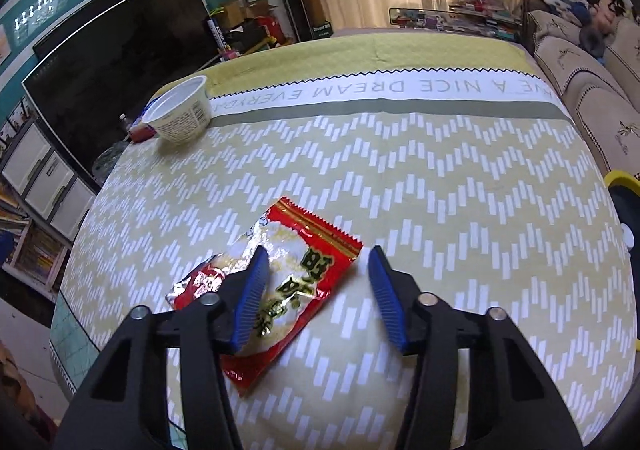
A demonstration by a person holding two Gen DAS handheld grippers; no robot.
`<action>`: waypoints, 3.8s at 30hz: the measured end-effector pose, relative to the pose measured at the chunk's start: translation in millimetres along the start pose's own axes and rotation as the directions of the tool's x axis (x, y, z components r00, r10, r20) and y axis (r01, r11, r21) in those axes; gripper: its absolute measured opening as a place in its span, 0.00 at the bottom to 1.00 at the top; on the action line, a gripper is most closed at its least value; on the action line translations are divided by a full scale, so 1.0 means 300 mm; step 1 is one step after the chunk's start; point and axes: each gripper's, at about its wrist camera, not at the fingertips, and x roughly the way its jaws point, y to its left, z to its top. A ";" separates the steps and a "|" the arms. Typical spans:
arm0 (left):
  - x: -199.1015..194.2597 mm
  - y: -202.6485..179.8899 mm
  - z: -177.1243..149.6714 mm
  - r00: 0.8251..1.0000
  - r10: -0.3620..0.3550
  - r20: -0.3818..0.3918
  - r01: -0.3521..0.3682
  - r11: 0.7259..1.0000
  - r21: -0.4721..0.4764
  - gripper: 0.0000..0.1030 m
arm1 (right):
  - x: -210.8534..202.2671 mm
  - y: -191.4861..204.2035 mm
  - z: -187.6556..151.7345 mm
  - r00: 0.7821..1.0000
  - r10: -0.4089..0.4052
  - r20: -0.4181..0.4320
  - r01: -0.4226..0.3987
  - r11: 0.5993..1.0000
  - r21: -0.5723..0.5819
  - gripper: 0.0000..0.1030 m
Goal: Collect trash
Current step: 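Reach the right gripper to the red snack bag and grasp it, then carry the red snack bag over the bin and open the right gripper, then reach the left gripper to the white bowl rim and grasp it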
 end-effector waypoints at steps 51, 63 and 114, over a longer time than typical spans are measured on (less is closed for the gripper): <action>0.151 -0.255 -0.016 0.991 -0.075 -0.107 0.084 0.993 0.080 0.90 | -0.540 -0.634 0.007 0.851 -0.421 0.314 0.343 0.898 0.275 0.05; 0.216 -0.358 0.003 0.987 -0.081 -0.141 0.098 0.988 0.119 0.90 | -0.461 -0.949 -0.030 0.809 -0.554 0.197 0.454 0.801 0.390 0.05; 0.920 -0.108 0.360 0.934 0.150 -0.324 -0.083 0.974 0.210 0.08 | -0.349 -0.814 -0.064 0.846 -0.502 0.180 0.439 0.847 0.300 0.38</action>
